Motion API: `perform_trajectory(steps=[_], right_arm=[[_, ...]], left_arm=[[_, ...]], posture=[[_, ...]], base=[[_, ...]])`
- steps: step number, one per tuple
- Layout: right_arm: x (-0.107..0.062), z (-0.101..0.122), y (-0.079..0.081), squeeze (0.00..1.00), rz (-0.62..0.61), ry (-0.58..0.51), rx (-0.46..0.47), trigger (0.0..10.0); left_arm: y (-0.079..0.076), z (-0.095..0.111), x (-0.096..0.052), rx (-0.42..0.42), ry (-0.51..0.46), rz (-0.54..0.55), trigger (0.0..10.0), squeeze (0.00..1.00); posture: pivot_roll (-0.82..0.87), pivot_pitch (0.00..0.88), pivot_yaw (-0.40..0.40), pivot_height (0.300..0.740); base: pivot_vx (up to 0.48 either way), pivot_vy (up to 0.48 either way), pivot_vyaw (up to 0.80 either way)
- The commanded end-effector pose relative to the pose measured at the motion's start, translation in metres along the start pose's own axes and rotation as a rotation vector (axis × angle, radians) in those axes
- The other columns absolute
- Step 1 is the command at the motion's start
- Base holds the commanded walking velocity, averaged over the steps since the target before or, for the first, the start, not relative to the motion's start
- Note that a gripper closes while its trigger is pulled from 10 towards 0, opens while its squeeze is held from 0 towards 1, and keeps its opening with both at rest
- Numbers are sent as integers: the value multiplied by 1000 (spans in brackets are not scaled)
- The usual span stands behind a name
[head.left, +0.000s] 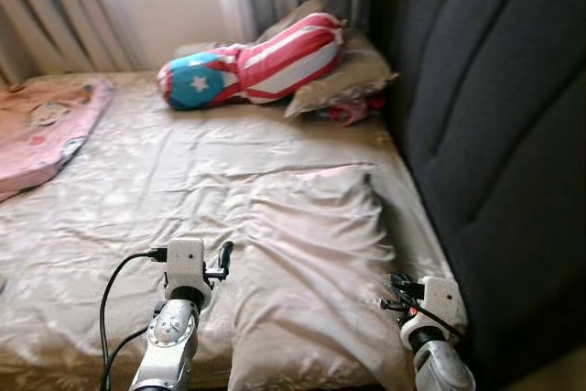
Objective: Clean up the room
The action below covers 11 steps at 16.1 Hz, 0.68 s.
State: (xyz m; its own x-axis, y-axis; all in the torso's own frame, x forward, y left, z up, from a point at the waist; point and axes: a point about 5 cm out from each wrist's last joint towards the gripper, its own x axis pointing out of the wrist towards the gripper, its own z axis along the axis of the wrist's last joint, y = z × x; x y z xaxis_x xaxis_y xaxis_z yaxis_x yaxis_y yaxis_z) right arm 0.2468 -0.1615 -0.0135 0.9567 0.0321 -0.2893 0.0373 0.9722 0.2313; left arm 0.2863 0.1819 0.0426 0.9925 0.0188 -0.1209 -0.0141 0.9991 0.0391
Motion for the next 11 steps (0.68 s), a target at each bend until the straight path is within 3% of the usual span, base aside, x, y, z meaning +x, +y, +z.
perform_trajectory(steps=[1, 6, 10, 11], right_arm=[[1, 1, 4, 0, 11, -3, -4, 10000], [1, 2, 3, 0, 14, -5, -11, 10000], [1, 3, 3, 0, 9, -19, 2, 10000], [1, 2, 3, 0, 1, -18, 30, 10000]], left_arm=[[2, 3, 1, 3, -7, 1, 10000, 0], [0, 2, 1, -6, 7, -6, 10000, 0], [0, 1, 1, -10, 11, -7, 10000, 0], [0, 1, 1, -6, 6, -11, 10000, 0]], posture=[[-22, 0, 40, 740], [-24, 0, 41, 740], [-23, 0, 41, 740], [-23, 0, 41, 740]], base=[[0, 0, 581], [0, 0, 0], [220, 0, 800], [266, 0, 0]])
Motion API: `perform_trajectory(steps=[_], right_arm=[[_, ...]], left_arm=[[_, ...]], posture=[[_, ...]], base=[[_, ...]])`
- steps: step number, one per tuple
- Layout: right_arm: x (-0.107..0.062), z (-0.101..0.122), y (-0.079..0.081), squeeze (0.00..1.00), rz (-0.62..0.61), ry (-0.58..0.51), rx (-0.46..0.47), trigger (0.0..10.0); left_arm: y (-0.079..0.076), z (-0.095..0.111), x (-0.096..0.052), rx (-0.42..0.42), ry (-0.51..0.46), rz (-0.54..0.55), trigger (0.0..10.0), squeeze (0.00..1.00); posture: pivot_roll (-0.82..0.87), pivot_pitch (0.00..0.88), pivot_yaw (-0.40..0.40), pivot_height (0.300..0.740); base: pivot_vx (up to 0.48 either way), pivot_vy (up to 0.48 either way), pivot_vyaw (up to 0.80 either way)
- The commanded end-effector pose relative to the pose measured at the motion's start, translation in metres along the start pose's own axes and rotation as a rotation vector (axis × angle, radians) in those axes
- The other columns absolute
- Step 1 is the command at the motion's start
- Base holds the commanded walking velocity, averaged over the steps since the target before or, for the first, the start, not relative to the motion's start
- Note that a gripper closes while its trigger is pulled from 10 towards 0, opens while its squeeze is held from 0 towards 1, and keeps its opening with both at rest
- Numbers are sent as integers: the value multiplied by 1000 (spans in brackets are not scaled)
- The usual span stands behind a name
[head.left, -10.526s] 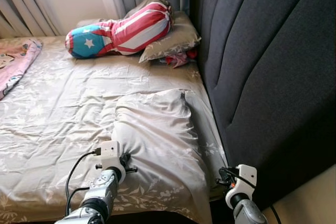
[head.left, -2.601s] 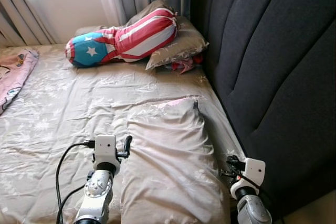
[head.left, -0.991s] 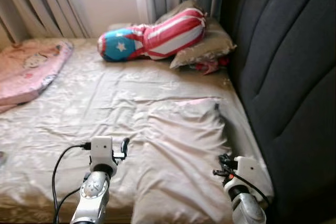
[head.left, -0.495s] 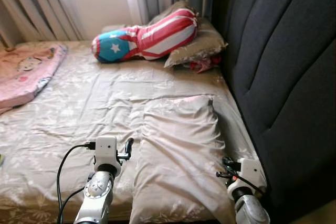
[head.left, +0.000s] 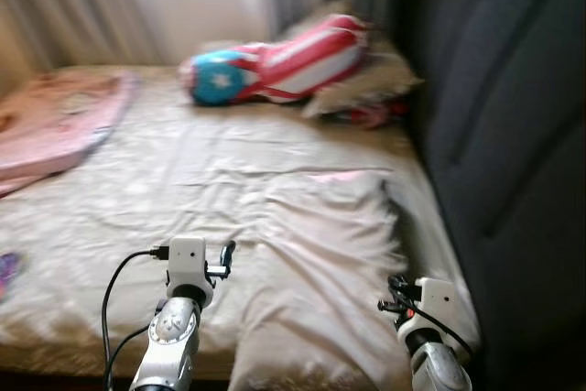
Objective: Clean up the room
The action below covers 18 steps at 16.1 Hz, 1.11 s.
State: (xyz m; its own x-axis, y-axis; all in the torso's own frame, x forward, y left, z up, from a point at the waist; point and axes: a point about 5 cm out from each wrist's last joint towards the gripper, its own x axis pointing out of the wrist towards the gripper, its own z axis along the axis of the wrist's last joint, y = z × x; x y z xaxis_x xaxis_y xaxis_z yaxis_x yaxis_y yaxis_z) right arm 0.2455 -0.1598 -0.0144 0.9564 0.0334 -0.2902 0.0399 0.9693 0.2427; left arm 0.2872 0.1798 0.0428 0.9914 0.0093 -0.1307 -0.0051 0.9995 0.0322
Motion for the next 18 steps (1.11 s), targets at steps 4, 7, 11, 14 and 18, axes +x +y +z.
perform_trajectory(steps=[4, 7, 11, 14, 18], right_arm=[[2, 5, 0, 0, -3, -23, 5, 10000], [2, 7, -2, 0, -25, -39, 18, 10000], [3, 9, -6, 0, -60, -45, 11, 10000], [4, 9, -8, 0, -72, -29, -1, 10000], [4, 17, -9, 0, -90, -94, -2, 10000]], left_arm=[[2, 1, 1, 1, -7, -10, 10000, 0], [1, 1, 1, -2, 0, -29, 10000, 0], [-1, 0, 2, -12, 6, -60, 10000, 0], [-1, 0, 2, -14, 3, -60, 10000, 0], [-4, 1, 2, -26, -18, -71, 10000, 0]], posture=[[-22, 0, 41, 740], [-23, 0, 41, 740], [-20, 0, 38, 740], [-22, 0, 37, 731], [-27, 0, 35, 727]], base=[[0, 0, 0], [0, 0, 0], [0, 0, 0], [0, 0, 0], [0, 0, 0]])
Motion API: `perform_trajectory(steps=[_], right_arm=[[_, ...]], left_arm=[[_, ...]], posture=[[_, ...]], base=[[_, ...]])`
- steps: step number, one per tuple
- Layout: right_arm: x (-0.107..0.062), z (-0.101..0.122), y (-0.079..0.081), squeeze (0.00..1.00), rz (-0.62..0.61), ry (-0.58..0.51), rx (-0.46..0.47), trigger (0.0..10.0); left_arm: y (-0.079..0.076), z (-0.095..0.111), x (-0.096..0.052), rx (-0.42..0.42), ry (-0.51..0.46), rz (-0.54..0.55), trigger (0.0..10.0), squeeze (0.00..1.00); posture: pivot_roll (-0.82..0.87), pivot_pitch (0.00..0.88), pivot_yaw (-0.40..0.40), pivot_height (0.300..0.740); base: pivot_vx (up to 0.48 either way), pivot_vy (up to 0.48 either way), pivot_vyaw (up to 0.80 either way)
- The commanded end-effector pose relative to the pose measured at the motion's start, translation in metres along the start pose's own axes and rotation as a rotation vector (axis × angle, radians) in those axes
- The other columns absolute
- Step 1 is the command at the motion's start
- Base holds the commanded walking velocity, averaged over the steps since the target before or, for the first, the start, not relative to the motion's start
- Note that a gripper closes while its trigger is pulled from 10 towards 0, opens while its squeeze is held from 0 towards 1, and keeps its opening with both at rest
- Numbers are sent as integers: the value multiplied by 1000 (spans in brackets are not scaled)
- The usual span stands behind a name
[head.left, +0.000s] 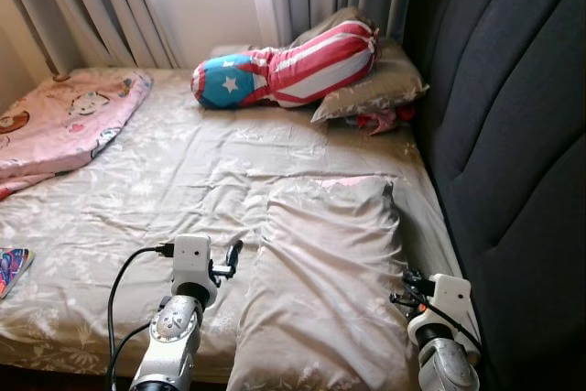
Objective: Clean up the room
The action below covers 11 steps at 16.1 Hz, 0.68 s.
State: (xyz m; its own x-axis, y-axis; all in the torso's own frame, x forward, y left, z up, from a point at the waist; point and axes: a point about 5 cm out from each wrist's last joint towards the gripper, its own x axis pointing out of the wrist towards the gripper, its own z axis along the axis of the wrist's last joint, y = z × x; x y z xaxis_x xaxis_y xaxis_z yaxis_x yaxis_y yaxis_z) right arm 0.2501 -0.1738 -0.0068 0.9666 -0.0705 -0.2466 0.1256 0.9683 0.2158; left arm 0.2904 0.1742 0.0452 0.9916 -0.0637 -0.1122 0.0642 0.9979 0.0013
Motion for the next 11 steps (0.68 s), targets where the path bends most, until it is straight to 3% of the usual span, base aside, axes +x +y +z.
perform_trajectory(steps=[1, 3, 6, 11], right_arm=[[2, 5, 2, 0, -1, -26, 0, 10000], [3, 4, 1, 0, -9, -9, -31, 10000], [4, 6, 1, 0, -9, -25, -32, 10000], [2, 5, 0, 0, -18, -22, -33, 10000]], left_arm=[[1, -2, -1, -3, 2, 1, 10000, 0], [1, -3, -1, 0, 3, -2, 10000, 0], [1, -3, -1, 0, 2, -1, 10000, 0], [2, -4, -3, -5, 4, 12, 10000, 0]], posture=[[-27, 0, 34, 727], [-27, 0, 34, 727], [-27, 0, 32, 687], [-25, 0, 27, 687]], base=[[0, 0, 0], [0, 0, 0], [0, 0, 0], [0, 0, 0]])
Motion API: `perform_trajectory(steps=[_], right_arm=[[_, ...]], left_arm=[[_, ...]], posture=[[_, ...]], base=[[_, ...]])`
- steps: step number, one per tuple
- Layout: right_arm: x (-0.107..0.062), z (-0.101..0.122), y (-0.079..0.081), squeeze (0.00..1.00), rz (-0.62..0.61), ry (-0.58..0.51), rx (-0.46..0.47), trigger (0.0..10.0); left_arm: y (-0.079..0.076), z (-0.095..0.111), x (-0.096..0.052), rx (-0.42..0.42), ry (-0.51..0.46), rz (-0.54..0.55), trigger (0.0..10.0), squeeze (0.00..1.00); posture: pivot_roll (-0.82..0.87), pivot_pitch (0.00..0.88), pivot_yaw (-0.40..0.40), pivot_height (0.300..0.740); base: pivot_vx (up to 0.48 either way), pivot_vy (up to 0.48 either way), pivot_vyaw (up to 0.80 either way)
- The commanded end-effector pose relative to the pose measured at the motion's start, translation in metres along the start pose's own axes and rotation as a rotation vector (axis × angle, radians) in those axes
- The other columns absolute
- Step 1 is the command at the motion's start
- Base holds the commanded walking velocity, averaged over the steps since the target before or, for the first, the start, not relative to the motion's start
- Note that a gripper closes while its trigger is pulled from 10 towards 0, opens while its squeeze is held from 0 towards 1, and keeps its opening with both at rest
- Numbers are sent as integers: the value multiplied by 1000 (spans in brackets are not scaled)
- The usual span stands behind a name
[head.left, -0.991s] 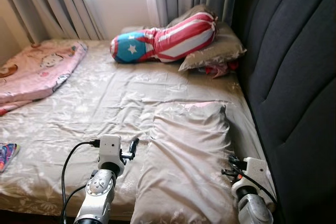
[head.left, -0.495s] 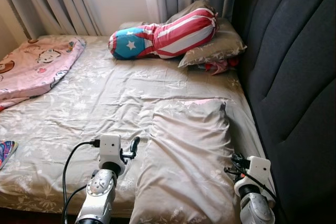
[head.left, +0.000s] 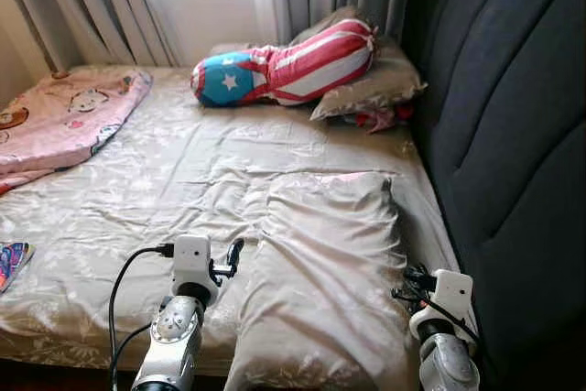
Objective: Clean up the room
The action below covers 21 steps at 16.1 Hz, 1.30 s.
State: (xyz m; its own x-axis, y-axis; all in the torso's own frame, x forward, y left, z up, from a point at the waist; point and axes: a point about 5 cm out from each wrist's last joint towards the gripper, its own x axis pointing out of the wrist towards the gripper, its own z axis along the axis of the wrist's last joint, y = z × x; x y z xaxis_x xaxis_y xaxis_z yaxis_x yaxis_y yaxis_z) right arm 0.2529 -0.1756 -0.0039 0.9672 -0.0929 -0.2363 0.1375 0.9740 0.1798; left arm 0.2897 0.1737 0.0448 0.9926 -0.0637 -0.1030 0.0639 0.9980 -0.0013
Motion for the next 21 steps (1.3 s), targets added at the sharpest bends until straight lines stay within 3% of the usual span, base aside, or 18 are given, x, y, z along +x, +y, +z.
perform_trajectory(steps=[1, 4, 6, 21], right_arm=[[-1, 0, 1, 0, 1, -4, -1, 10000], [-1, -3, 1, 0, -1, 27, -12, 10000], [-1, -5, 3, 0, 8, 31, -9, 10000], [0, -5, 8, 0, 28, 38, -3, 10000]], left_arm=[[3, -4, -2, -2, 14, 15, 10000, 0], [4, -4, -3, 3, 17, 17, 10000, 0], [4, -5, -3, 5, 21, 16, 10000, 0], [3, -4, -1, 0, 36, 3, 10000, 0]], posture=[[-24, 0, 26, 687], [-23, 0, 27, 687], [-23, 0, 27, 657], [-11, 0, 28, 657]], base=[[0, 0, 0], [0, 0, 0], [0, 0, 0], [0, 0, 0]])
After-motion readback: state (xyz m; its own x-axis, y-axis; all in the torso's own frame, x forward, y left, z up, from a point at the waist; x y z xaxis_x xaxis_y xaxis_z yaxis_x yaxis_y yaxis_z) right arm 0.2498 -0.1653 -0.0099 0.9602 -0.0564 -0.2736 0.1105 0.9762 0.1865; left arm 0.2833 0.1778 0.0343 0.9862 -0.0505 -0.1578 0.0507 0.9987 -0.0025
